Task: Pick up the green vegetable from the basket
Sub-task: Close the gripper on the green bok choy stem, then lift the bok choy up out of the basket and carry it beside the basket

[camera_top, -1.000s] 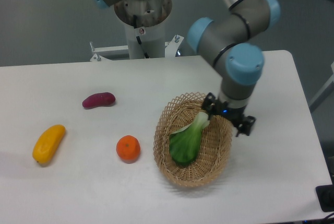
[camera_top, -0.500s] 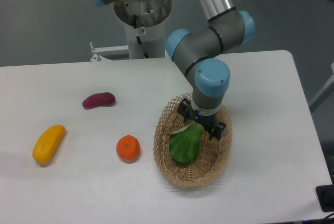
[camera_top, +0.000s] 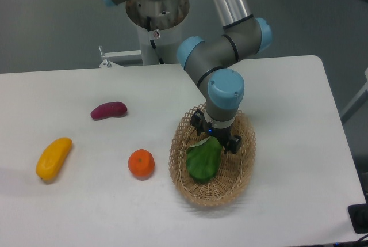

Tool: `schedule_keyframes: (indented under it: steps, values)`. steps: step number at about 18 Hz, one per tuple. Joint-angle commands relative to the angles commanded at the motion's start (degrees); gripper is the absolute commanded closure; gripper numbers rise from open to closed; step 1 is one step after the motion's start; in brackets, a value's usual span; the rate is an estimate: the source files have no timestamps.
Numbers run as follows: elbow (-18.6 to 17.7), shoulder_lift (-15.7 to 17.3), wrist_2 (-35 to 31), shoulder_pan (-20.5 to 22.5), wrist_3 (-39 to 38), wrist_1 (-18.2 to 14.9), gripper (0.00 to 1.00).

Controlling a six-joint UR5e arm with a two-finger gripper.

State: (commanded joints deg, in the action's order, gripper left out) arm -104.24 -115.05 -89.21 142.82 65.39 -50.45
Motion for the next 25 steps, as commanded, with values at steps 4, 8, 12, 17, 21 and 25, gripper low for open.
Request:
schedule_keyframes:
  steps: [4, 8, 12, 17, 21, 25]
  values:
    - [0.00, -0.09, -1.58, -0.09, -0.09, -0.17, 0.47]
    - [0.52, 0.26, -1.84, -0.09, -0.70, -0.61, 0.94]
    - [1.41, 1.23, -1.76, 0.17, -0.62, -1.49, 0.99]
    - [5.09, 2.55, -1.23, 1.49, -0.53, -7.63, 0.98]
    - [10.80, 2.63, -0.36, 3.07, -0.36, -14.40, 0.96]
    - [15.90, 2.55, 5.09, 5.27, -0.53, -18.19, 0.96]
